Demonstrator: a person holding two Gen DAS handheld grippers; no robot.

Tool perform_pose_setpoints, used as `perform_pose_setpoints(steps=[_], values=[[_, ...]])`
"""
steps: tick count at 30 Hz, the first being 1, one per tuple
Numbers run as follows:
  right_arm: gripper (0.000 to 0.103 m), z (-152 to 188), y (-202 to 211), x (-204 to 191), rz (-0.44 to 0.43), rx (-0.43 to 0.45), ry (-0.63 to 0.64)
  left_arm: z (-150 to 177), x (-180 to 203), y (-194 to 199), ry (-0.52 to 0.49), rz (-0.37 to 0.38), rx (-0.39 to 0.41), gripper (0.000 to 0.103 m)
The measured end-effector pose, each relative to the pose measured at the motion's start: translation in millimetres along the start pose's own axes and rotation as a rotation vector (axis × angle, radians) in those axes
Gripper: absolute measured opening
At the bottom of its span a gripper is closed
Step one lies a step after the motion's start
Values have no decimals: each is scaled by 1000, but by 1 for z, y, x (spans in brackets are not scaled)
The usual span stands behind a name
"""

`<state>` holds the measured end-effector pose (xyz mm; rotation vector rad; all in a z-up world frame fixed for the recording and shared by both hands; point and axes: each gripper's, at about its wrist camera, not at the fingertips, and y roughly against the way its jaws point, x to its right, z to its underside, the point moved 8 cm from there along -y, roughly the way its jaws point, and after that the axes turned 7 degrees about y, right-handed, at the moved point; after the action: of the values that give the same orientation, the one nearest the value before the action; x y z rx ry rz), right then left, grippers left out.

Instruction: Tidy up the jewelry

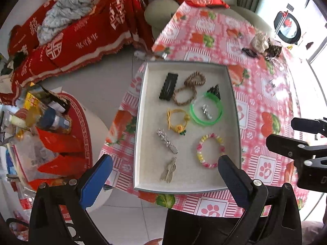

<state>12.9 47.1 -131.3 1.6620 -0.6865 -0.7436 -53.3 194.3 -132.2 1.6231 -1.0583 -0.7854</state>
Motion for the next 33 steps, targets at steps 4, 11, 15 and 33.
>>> perform_pose_setpoints(steps=[4, 11, 15, 33], values=[[88, -2, 17, -4, 25, 24, 22, -1, -2, 18, 5, -10, 10, 103], [103, -8, 51, -9, 76, 109, 51, -2, -6, 41, 20, -31, 39, 103], [103, -11, 64, -9, 91, 125, 49, -2, -7, 49, 32, -31, 42, 103], [103, -12, 79, -10, 104, 154, 47, -3, -4, 65, 25, -46, 70, 103]])
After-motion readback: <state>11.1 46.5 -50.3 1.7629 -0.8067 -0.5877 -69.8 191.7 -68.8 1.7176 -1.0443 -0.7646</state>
